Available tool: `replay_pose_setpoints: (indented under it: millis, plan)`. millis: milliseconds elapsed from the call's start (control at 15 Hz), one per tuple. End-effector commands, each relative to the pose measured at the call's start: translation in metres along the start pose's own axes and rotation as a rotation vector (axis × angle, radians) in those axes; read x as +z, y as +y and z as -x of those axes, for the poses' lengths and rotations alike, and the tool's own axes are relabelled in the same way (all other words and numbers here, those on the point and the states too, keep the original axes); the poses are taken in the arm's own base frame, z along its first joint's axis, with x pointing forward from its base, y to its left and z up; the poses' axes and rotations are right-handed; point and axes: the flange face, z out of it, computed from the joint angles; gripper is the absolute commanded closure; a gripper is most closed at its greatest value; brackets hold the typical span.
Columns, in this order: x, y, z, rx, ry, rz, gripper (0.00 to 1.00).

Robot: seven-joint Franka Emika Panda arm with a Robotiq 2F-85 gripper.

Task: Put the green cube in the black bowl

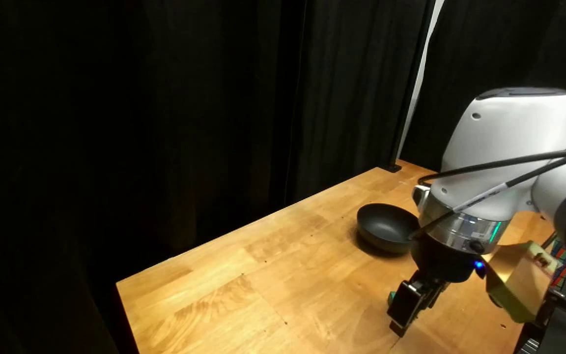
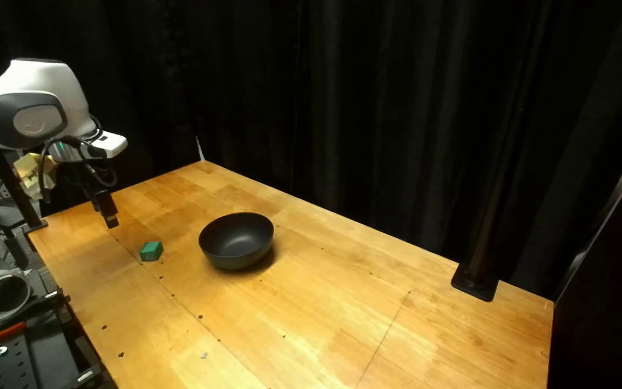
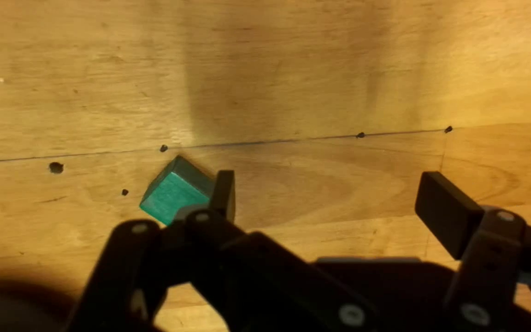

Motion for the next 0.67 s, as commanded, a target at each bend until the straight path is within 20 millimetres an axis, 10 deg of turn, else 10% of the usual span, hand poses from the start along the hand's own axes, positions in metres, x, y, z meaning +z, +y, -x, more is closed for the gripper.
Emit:
replay_pose_setpoints:
  millis: [0,600]
  plan:
    - [0.021,0.010,-0.020,0.043,0.060,0.017,0.00]
    - [0.059,0.049,-0.065,0.143,0.104,0.164,0.00]
